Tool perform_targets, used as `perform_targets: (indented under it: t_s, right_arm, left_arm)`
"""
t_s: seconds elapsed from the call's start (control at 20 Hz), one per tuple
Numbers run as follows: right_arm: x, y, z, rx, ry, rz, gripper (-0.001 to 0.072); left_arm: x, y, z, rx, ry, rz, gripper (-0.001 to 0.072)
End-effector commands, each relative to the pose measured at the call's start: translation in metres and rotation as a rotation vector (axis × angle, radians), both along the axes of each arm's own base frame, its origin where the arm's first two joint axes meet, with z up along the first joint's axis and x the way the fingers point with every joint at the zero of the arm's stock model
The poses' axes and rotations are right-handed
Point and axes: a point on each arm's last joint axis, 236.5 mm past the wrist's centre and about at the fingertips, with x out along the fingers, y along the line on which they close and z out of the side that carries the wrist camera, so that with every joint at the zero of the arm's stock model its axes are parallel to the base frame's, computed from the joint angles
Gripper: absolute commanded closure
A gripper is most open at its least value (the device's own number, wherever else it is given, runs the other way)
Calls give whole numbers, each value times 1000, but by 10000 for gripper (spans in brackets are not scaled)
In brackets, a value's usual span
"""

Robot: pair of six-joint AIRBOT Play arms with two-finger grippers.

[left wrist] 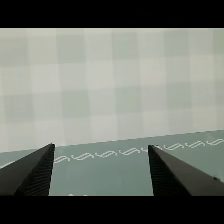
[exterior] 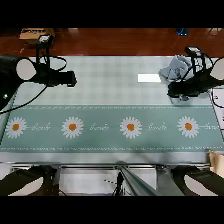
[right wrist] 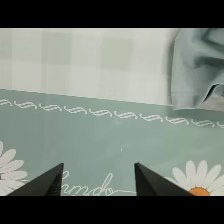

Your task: Fold the shirts.

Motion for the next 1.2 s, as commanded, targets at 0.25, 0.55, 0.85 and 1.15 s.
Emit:
perform_targets:
  t_s: [0.25,0.55,0.85,1.15]
  right_arm:
    - [0,0,0,0,0,1,178]
    - [0,0,0,0,0,1,178]
    - [8,3,3,10,-35,0,178]
    - [19,4,8,18,-85,-3,178]
  left_arm:
    - [0,1,0,1,1,1,-13]
    - [0,1,0,1,1,1,-13]
    - [0,1,0,1,1,1,-13]
    - [1,0,-4,3,10,1,-13]
